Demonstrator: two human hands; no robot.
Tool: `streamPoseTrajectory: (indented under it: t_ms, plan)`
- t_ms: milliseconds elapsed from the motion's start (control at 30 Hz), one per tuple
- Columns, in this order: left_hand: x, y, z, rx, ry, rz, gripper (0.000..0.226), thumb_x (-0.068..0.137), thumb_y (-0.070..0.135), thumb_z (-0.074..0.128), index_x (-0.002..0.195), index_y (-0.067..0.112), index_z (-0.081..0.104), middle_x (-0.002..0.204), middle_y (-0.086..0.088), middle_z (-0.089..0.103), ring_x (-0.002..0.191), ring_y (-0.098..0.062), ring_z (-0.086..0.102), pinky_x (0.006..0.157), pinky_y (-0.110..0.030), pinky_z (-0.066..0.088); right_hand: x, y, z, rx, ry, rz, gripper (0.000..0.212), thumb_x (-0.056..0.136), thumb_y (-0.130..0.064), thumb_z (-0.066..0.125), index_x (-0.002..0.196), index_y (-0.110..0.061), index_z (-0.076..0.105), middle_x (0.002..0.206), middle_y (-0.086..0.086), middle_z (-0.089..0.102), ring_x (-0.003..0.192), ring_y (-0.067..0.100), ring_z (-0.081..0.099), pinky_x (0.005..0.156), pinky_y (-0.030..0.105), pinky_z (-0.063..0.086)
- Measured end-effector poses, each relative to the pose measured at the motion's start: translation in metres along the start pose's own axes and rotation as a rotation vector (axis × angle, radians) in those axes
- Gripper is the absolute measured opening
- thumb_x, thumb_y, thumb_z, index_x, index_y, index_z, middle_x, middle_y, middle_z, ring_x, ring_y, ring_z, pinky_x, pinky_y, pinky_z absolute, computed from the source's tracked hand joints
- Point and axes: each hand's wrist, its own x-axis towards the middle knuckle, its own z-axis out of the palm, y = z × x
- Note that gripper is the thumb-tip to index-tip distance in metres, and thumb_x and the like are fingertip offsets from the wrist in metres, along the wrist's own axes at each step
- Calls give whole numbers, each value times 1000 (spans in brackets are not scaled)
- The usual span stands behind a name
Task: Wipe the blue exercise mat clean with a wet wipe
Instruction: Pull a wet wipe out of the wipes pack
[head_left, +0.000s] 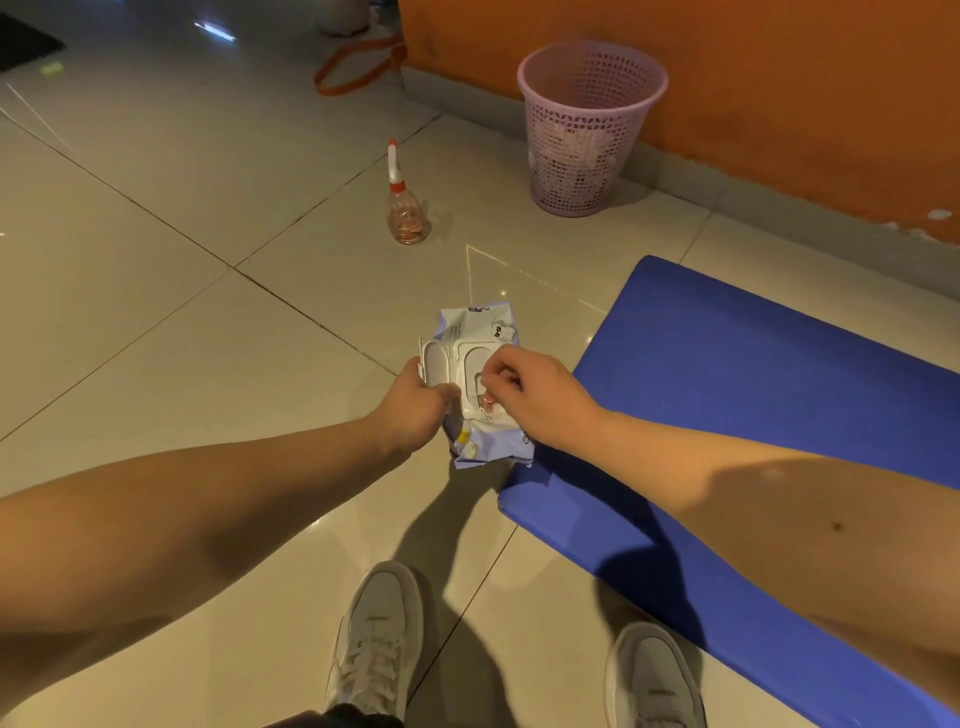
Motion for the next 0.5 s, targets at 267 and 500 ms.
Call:
streamPoseTrajectory:
  t_ms: [267, 500]
  plan:
    - [-2, 2, 13, -78, 5, -58, 53, 77, 12, 53, 130, 16, 47, 107, -23, 67, 91, -44, 68, 76, -62, 58, 5, -3, 6, -526, 148, -108, 17, 97, -24, 61, 99, -20, 77, 99, 2, 64, 104, 22, 54, 97, 34, 37]
    - [-1, 2, 16, -97, 32, -49, 49, 80, 6, 53, 128, 16, 47, 110, -24, 64, 90, -48, 67, 66, -67, 56, 10, -5, 10, -711, 118, -96, 28, 103, -31, 51, 112, -19, 75, 112, 3, 62, 114, 22, 50, 97, 33, 30]
